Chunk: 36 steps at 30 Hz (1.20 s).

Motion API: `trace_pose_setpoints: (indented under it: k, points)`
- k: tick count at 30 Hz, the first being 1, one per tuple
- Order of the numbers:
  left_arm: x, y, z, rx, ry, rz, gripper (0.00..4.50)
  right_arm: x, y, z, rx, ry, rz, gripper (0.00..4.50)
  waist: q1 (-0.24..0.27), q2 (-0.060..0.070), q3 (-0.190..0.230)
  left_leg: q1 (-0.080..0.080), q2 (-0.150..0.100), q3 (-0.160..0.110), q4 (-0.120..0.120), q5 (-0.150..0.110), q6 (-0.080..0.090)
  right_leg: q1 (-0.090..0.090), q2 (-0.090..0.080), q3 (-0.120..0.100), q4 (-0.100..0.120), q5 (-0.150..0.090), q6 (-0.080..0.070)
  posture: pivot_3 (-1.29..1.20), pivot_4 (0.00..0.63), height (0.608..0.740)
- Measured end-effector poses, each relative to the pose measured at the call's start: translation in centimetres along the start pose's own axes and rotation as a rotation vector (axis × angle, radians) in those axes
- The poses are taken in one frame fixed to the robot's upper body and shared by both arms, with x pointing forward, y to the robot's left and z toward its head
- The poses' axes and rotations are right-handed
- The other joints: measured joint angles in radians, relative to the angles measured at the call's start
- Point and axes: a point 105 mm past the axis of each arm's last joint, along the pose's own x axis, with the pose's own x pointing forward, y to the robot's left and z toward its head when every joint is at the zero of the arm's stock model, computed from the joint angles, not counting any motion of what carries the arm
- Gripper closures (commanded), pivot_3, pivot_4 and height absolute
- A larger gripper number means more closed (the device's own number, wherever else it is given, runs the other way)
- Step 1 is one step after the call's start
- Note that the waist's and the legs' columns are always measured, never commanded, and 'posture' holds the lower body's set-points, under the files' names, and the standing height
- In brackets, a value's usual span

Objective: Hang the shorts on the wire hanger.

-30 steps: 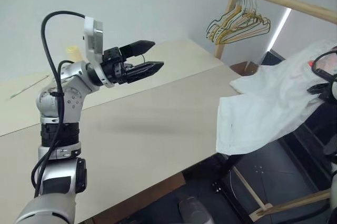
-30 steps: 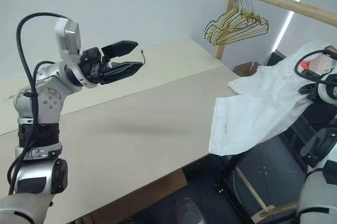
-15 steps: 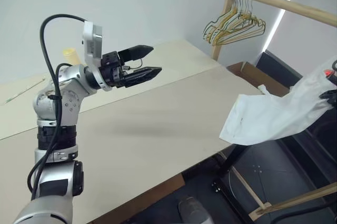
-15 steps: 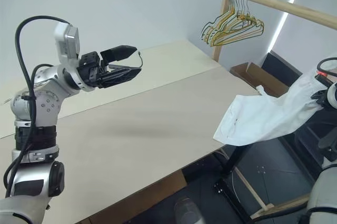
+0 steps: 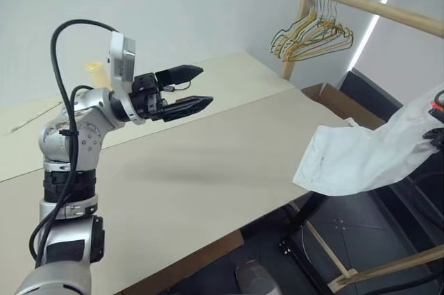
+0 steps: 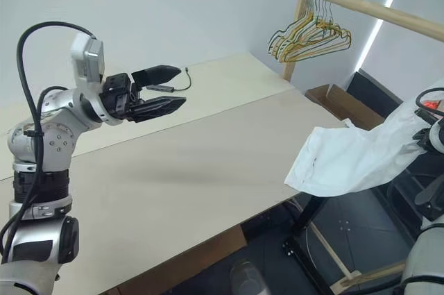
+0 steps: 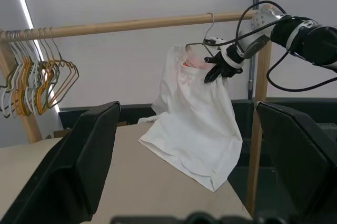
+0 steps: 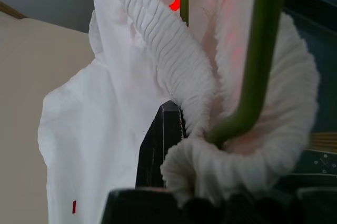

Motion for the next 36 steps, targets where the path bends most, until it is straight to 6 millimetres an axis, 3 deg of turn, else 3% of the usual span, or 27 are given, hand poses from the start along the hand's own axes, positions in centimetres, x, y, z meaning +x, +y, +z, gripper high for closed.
trace_pose_setpoints:
  k: [12,17,21,31,36]
  points:
    - [0.0,0.0,-0.1,-0.008,0.01,0.001,0.0,0.7,-1.0,-0.6,-0.02,0.003,-0.037,0.14,-0.002,0.0,0.0,0.001,0.0,0.001,0.0,0.0,0.0,0.0,0.0,0.001,0.0,0.0,0.0,-0.33,0.0,0.74]
    - [0.0,0.0,-0.1,-0.007,0.012,-0.001,0.0,0.4,-1.4,1.1,-0.114,-0.142,-0.112,0.07,-0.002,0.0,0.0,0.001,0.0,0.001,0.0,-0.001,0.001,0.0,-0.001,0.002,0.0,0.0,0.001,-0.33,0.001,0.74]
    - [0.0,0.0,-0.1,-0.009,0.019,-0.008,0.0,-0.8,-1.3,3.2,-0.258,-0.393,-0.205,0.07,0.0,0.001,0.0,0.0,0.001,0.001,0.001,-0.001,0.001,-0.001,-0.001,0.002,0.001,0.0,0.001,-0.33,0.005,0.74]
    - [0.1,0.0,0.2,-0.01,0.029,-0.029,0.0,-6.1,2.2,3.6,-0.5,-0.921,-0.297,0.07,0.019,0.002,-0.001,0.001,0.002,0.0,0.001,-0.001,0.001,-0.002,-0.001,0.003,0.004,0.0,0.001,-0.33,0.0,0.74]
    - [0.1,0.1,0.3,-0.011,0.029,-0.031,0.0,-9.3,5.4,3.6,-0.586,-1.215,-0.257,0.07,0.026,0.002,-0.001,0.001,0.001,0.0,0.001,-0.001,0.001,-0.002,0.0,0.003,0.004,0.0,0.001,-0.32,0.0,0.74]
